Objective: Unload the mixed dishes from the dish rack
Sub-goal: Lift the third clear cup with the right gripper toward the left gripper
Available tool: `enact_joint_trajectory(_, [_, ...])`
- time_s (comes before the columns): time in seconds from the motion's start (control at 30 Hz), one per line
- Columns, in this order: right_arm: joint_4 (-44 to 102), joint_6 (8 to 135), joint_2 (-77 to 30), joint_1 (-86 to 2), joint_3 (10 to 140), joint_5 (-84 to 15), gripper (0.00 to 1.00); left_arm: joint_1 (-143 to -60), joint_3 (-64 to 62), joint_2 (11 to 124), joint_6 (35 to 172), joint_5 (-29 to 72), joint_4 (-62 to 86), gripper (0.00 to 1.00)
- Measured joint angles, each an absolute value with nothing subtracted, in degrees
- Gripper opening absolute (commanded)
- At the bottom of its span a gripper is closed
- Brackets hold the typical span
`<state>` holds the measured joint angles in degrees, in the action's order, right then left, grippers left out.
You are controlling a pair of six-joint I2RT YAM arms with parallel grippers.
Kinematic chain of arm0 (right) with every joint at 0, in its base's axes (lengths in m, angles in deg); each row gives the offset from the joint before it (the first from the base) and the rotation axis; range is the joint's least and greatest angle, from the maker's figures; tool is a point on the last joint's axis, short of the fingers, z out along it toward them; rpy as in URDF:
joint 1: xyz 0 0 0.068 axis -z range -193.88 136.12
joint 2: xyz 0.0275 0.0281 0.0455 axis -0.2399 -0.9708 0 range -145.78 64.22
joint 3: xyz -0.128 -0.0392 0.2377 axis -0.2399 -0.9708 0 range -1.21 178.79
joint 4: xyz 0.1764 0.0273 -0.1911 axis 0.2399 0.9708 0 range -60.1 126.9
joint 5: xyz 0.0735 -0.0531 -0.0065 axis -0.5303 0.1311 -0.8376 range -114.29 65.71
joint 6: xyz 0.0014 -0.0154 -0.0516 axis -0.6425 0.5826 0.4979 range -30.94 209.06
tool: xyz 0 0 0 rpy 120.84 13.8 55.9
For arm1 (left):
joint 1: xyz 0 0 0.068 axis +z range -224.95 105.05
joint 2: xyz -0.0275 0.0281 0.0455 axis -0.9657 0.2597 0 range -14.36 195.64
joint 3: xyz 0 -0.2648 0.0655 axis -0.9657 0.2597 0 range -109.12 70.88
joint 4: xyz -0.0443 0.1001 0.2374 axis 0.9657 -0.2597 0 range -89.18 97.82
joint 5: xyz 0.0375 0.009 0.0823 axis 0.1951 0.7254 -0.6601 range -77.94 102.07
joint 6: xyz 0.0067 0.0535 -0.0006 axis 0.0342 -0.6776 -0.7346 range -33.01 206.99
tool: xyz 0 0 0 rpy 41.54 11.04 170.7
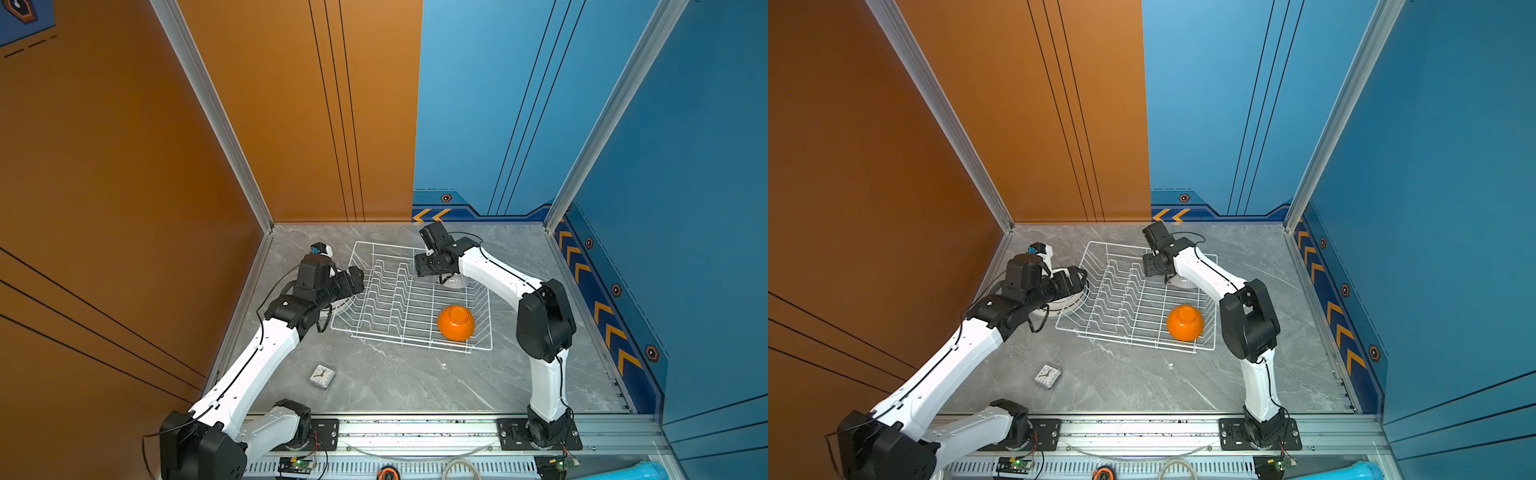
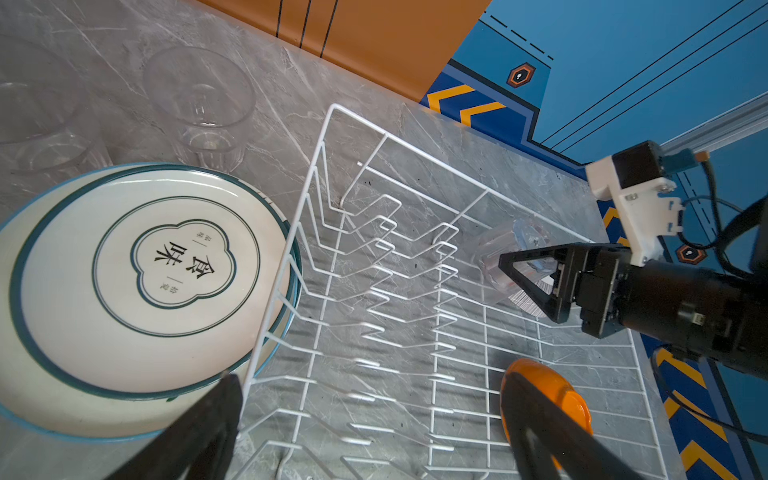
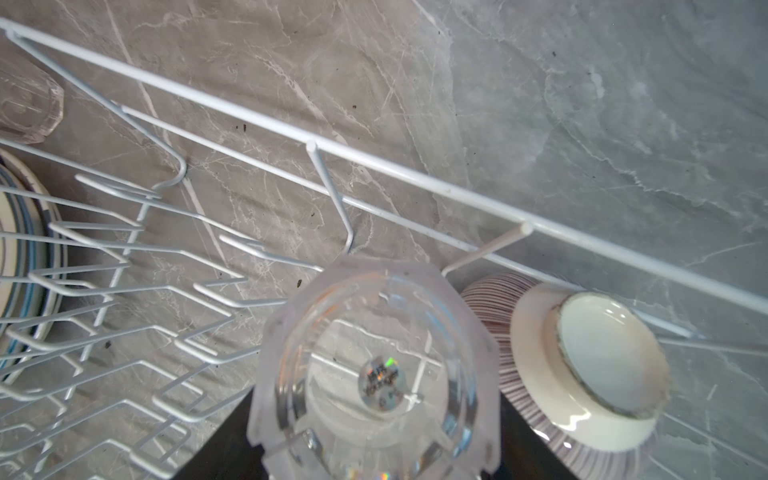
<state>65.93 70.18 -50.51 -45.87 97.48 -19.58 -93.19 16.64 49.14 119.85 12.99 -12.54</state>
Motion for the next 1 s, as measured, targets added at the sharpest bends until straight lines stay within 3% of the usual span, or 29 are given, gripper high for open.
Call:
enact_joint_trajectory(0.57, [60.7,64.8,-34.5,-45.2,85.4,-29.1,0.57,-93.8,19.4,49.1,122.9,17.1,-8.6,0.98])
enact_joint_trajectory(1.0, [47.5,53.4,-18.0,-42.8,68.4,-38.5,0.56,-98.8,25.9,52.2,127.2,24.1,10.8,0.98])
